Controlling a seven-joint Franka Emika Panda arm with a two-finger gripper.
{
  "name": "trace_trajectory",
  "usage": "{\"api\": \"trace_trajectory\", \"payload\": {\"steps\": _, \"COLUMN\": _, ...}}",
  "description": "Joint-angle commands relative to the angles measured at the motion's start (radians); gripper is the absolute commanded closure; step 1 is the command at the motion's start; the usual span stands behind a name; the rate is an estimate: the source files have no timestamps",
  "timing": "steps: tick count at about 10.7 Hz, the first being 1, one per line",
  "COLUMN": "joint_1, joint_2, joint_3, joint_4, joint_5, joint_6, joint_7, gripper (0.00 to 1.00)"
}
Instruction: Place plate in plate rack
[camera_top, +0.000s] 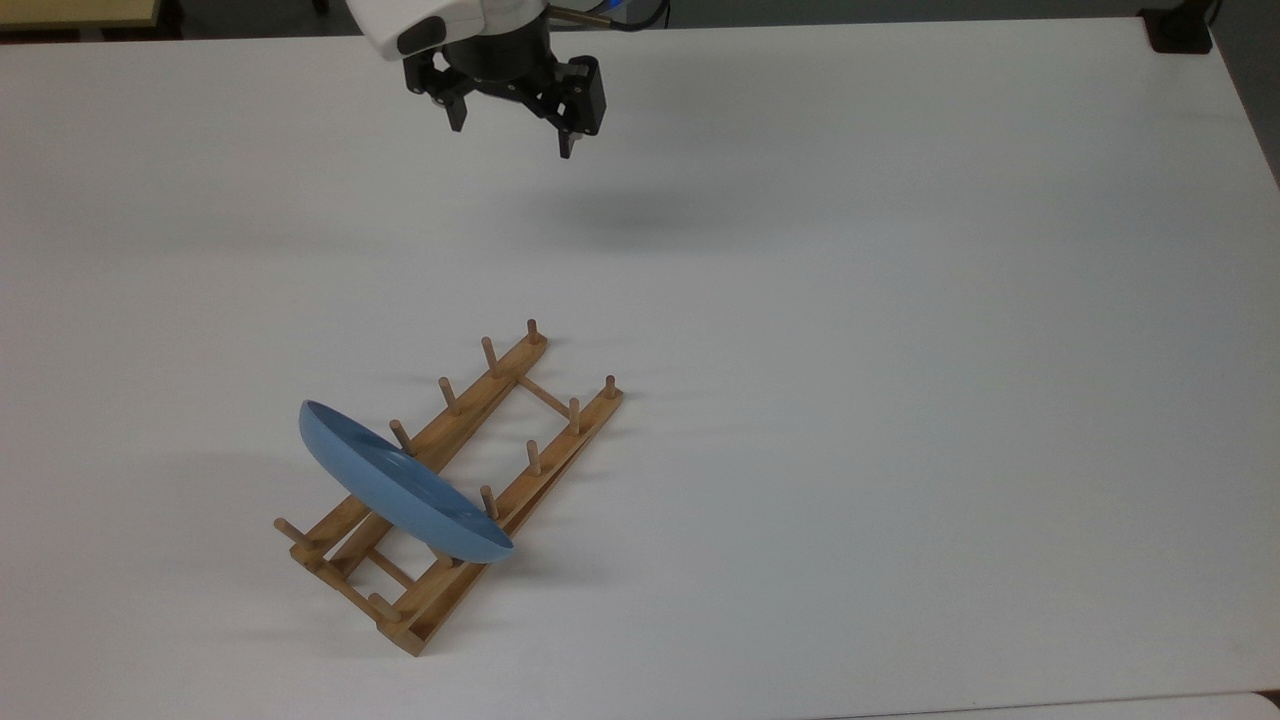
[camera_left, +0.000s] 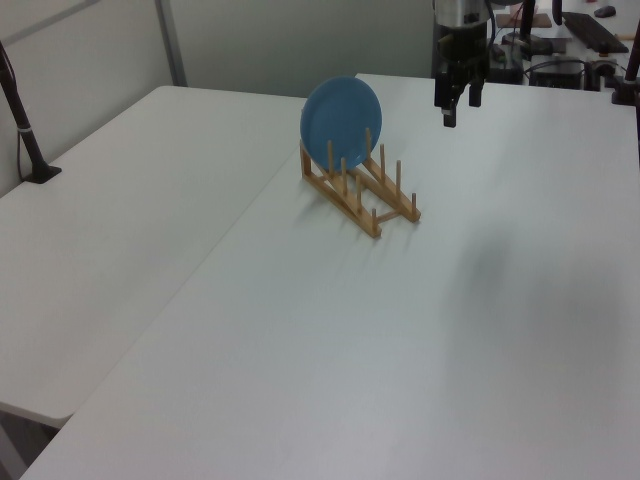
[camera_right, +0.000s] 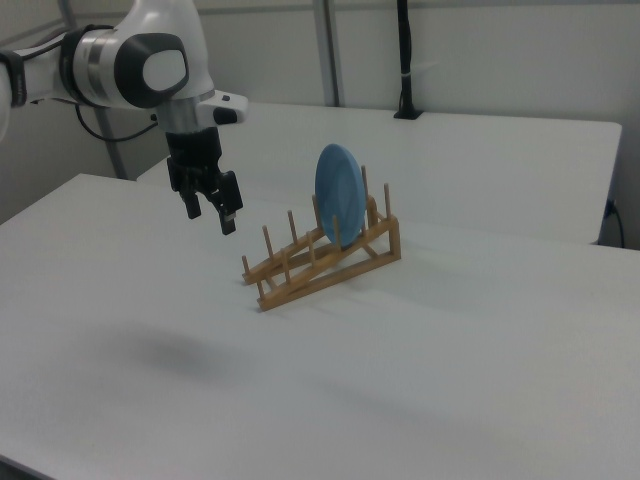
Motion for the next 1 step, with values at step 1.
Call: {"api": "trace_trajectory", "payload": {"steps": 1, "joint_1": -0.009, "joint_2": -0.027, "joint_3": 0.007, "joint_4": -0.024, "joint_5": 0.016, "joint_6": -0.01, "joint_7": -0.028, "gripper": 0.0}}
